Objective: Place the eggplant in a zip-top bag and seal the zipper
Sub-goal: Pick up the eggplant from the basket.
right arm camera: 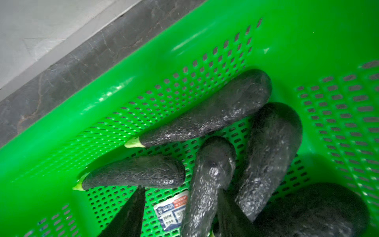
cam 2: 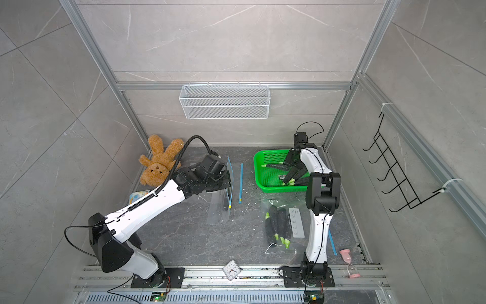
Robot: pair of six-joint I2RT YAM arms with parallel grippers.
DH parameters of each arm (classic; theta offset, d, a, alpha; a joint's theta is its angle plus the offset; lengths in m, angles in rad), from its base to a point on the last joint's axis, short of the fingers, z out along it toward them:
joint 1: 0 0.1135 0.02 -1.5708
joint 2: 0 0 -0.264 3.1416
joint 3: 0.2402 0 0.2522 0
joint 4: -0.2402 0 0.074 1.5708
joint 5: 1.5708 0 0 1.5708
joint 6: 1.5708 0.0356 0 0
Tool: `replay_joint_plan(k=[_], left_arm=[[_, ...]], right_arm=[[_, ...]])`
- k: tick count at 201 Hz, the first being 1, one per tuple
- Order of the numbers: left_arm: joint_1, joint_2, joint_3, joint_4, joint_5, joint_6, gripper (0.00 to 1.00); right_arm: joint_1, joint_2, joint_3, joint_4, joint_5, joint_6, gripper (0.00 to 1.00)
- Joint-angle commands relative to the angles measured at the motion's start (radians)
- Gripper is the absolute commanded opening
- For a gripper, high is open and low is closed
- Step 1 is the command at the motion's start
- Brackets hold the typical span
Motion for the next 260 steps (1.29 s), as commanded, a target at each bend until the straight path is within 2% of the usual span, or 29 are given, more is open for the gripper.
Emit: replay_joint_plan(k=[1,102,119,131,145,165,214,260], left_arm=[[0.001,0.001,0.036,0.020,0.011,0.027,0.00],[0.000,-0.007,0.012,0.028,0.008,0.013,0.00],[0.001,-0.006,0.011,0.032,0.010,0.009,0.00],[0.001,-0.004,0.009,0.036,0.011,0.007,0.00],[0.001,-0.004,0.007,0.037,0.011,0.004,0.00],[0.001,-0.006,0.007,0.036,0.011,0.002,0.00],[0.001,-0.009,0.007,0.026,0.005,0.000,0.00],[0.001,-0.011,0.025,0.013,0.001,0.001,0.00]], right_arm=[[0.000,0.024,-0.006,-0.037,0.052,0.017,0.60],[-0.007,0.103,-0.057,-0.015,0.052,0.015,0.59],[-0.013,0.112,-0.061,-0.014,0.039,0.015,0.55],[-0.015,0.103,-0.080,0.001,0.041,0.011,0.45],[-0.015,0.060,-0.128,0.044,0.046,0.011,0.34],[-0.015,-0.014,-0.181,0.087,0.044,0.000,0.28],[-0.015,-0.222,-0.292,0.143,-0.005,-0.034,0.20],[-0.009,-0.427,-0.399,0.176,-0.049,-0.095,0.18]])
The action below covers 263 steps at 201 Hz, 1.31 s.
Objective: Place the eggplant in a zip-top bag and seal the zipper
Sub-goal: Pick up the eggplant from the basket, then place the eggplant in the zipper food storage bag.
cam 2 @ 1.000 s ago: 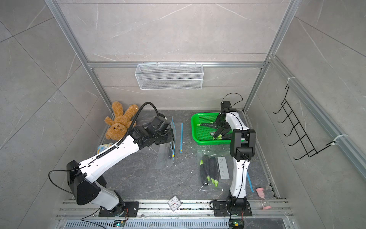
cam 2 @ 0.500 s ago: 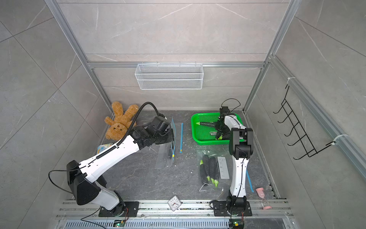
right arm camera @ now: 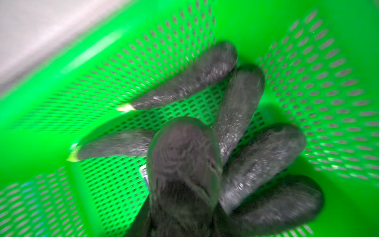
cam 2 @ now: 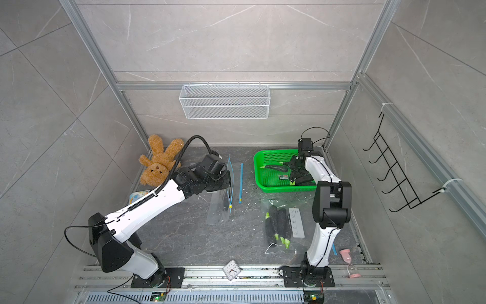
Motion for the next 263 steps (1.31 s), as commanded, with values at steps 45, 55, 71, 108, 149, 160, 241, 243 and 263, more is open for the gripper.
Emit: replay_joint_plan(k=[45,55,71,108,149,160,241,243,263], left_arm=[[0.001,-0.004,0.054,0.004,0.003,0.007,0.00],[0.001,-0.005,0.059,0.002,0.007,0.007,0.00],[0.001,-0.006,0.065,-0.002,0.009,0.009,0.00],[0.001,-0.015,0.079,-0.020,0.009,0.012,0.00],[0.001,-0.015,0.102,-0.044,0.009,0.015,0.00],[0.001,-0.012,0.106,-0.045,0.011,0.016,0.00],[0.001,0.018,0.132,-0.046,0.017,0.011,0.00],[0.001,0.019,0.132,-0.047,0.017,0.009,0.00],[0.001,0.021,0.130,-0.048,0.017,0.010,0.00]], right_arm=[[0.134,-0.352,-0.151,0.068,-0.129,-0.096,0.15],[0.191,-0.410,-0.170,0.087,-0.136,-0.078,0.15],[0.275,-0.488,-0.195,0.146,-0.176,-0.027,0.15],[0.426,-0.561,-0.270,0.409,-0.234,0.170,0.14],[0.552,-0.496,-0.248,0.585,-0.172,0.236,0.14],[0.586,-0.476,-0.242,0.620,-0.154,0.241,0.13],[0.662,-0.385,-0.232,0.710,-0.103,0.264,0.13],[0.661,-0.387,-0.230,0.706,-0.099,0.262,0.13],[0.661,-0.393,-0.191,0.674,-0.098,0.250,0.13]])
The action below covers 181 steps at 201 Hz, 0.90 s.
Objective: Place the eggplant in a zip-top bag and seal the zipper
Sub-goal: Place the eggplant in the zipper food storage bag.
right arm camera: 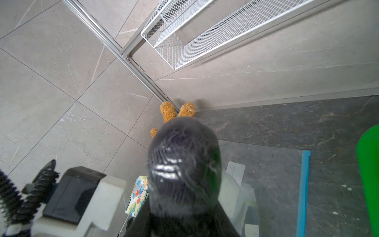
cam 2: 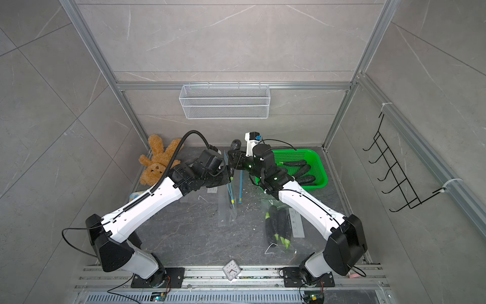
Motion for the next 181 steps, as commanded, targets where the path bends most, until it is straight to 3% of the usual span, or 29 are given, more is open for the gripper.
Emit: replay_joint_plan(k=[1,93,181], left_arm=[[0.000,0.012,0.039,-0.006,0.011,0.009,0.00],[-0.002,-0.006,0.019,0.005,-0.005,-0.004,0.00],[0.001,-0.018,0.020,-0.006,-0.041,-0.002,0.00]], right_arm=[[0.007,-0.012,0.053,0.017,0.022,-0.004,0.13],[0.017,0.033,0.030,0.048,0.014,0.026,0.12],[0.049,-0.030,-0.127,0.009,0.142,-0.112,0.11]])
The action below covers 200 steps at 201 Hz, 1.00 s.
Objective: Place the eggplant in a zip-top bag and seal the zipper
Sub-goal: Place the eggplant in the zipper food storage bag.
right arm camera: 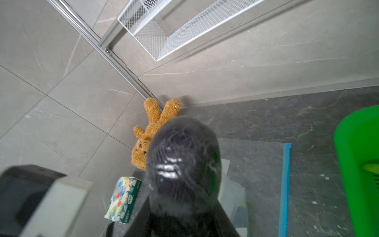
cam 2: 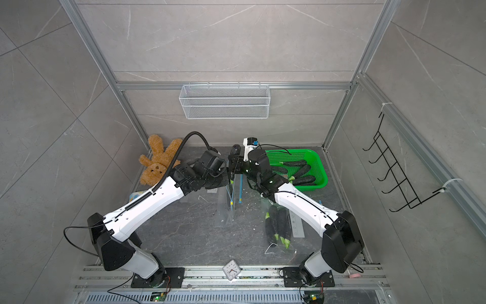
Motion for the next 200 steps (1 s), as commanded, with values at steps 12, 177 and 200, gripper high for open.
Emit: replay_joint_plan(k=[12,177,200], left_arm=[[0.000,-0.023,0.024,0.033,-0.027,-0.001,0.00],[0.002,-0.029,0.018,0.031,-0.048,-0.004,0.00],[0.003,-0.038,0.012,0.030,-0.058,-0.003,0.00]], right_arm=[[0.025,-0.078,-0.057,-0.031,0.060,-0.081,0.11],[0.174,-0.162,-0.168,0.016,0.286,-0.097,0.47],[0.169,-0.194,-0.111,-0.067,0.259,-0.144,0.56]])
